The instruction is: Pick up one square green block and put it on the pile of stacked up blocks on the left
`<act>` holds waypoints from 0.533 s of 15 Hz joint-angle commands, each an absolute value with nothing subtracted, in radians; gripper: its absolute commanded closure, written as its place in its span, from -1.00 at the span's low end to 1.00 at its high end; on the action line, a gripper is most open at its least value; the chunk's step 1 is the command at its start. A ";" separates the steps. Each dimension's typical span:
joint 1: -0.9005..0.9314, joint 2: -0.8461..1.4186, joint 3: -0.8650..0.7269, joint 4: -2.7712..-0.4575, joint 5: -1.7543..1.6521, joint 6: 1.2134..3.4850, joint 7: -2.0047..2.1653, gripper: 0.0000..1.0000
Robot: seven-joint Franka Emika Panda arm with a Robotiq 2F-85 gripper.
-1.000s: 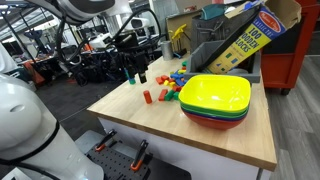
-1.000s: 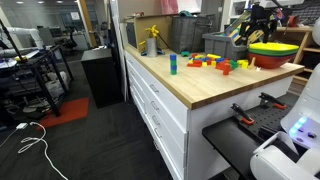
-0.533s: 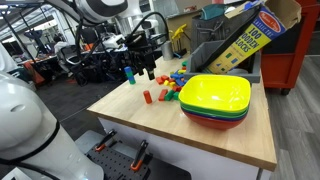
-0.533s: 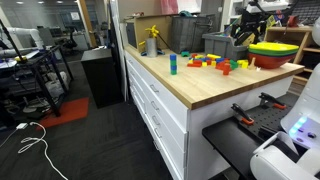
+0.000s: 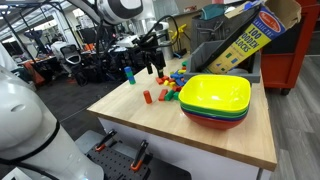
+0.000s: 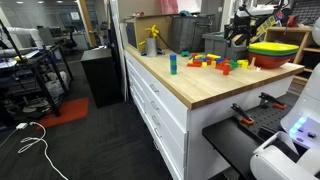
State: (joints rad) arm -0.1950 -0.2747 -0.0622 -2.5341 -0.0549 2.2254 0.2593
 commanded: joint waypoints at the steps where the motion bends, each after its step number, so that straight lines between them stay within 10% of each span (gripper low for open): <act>1: -0.192 -0.170 -0.082 -2.461 -0.064 2.260 0.257 -1.00; 8: -0.182 -0.157 -0.090 -2.453 -0.067 2.262 0.259 -1.00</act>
